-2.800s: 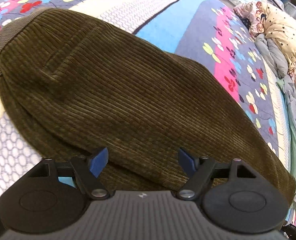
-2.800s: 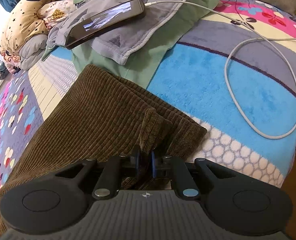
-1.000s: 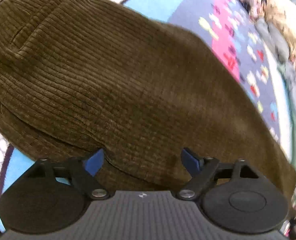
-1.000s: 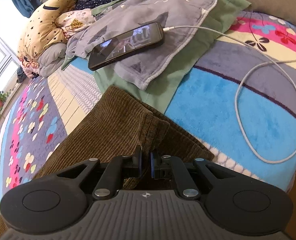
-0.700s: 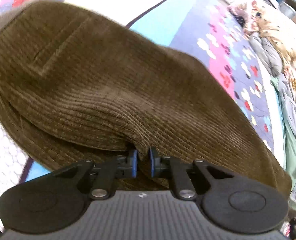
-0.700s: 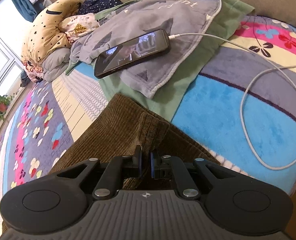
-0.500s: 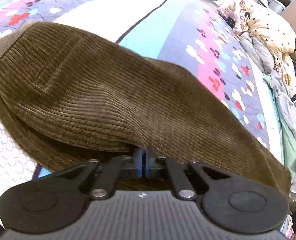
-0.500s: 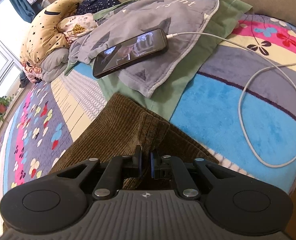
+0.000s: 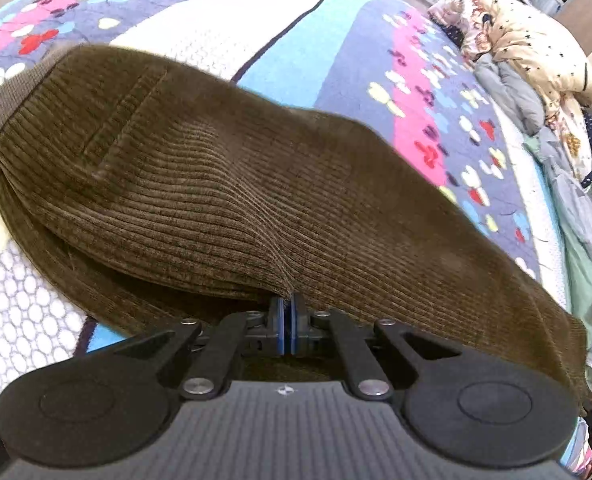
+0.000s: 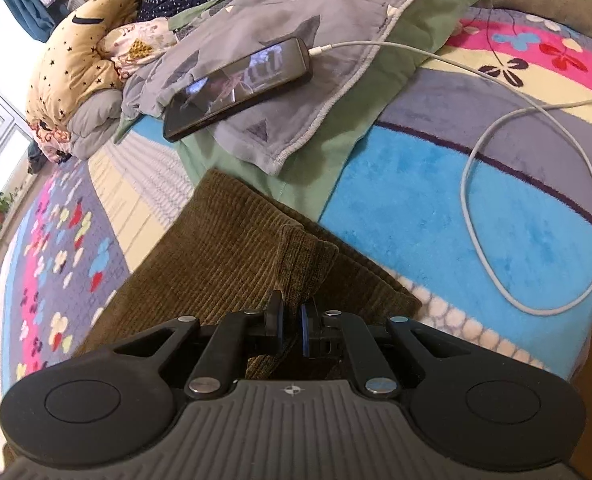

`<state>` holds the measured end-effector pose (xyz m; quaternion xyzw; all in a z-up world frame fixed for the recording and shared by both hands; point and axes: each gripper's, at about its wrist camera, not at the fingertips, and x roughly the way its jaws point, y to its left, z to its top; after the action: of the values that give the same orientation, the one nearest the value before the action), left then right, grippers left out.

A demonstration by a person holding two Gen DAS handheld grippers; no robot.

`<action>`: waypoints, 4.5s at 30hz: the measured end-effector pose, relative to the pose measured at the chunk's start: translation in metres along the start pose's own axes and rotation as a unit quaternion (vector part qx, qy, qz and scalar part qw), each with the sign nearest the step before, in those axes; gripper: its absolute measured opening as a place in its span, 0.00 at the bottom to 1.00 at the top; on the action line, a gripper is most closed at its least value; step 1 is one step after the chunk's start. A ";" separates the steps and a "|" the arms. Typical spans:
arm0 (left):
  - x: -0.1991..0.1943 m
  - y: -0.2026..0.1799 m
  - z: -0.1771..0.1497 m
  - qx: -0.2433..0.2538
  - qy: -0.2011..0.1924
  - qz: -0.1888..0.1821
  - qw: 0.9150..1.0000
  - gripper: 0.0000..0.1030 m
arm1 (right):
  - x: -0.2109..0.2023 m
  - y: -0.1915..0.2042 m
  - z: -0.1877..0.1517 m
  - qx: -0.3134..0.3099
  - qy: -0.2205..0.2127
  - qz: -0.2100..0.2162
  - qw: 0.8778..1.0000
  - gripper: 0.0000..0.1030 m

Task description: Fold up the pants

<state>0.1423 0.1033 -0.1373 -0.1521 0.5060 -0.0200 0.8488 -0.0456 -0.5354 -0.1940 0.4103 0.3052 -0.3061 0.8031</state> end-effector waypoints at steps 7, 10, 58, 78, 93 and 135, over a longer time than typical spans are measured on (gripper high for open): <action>-0.027 0.000 -0.002 0.010 -0.004 -0.016 1.000 0.03 | -0.034 0.005 0.007 -0.018 -0.038 0.023 0.999 0.08; -0.005 0.004 -0.015 0.007 0.030 0.003 1.000 0.03 | -0.018 -0.007 0.001 -0.012 -0.020 -0.003 1.000 0.08; -0.018 -0.030 -0.024 0.064 0.009 0.009 0.998 0.78 | 0.010 0.155 -0.195 -0.415 0.043 -0.013 0.909 0.88; -0.017 0.013 0.002 0.061 -0.002 0.084 0.995 1.00 | 0.086 0.191 -0.130 -0.315 0.044 -0.033 0.947 0.94; -0.032 0.174 0.075 -0.105 -0.099 0.120 0.982 1.00 | -0.042 0.200 -0.193 -0.362 0.048 0.004 0.931 0.94; 0.020 0.062 0.116 0.078 -0.089 0.042 0.992 0.89 | -0.005 0.399 -0.236 -0.390 0.161 0.260 0.868 0.93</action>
<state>0.2451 0.1864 -0.1206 -0.0654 0.4311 -0.0095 0.8999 0.1913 -0.1449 -0.1141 0.1712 0.4068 0.1279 0.8882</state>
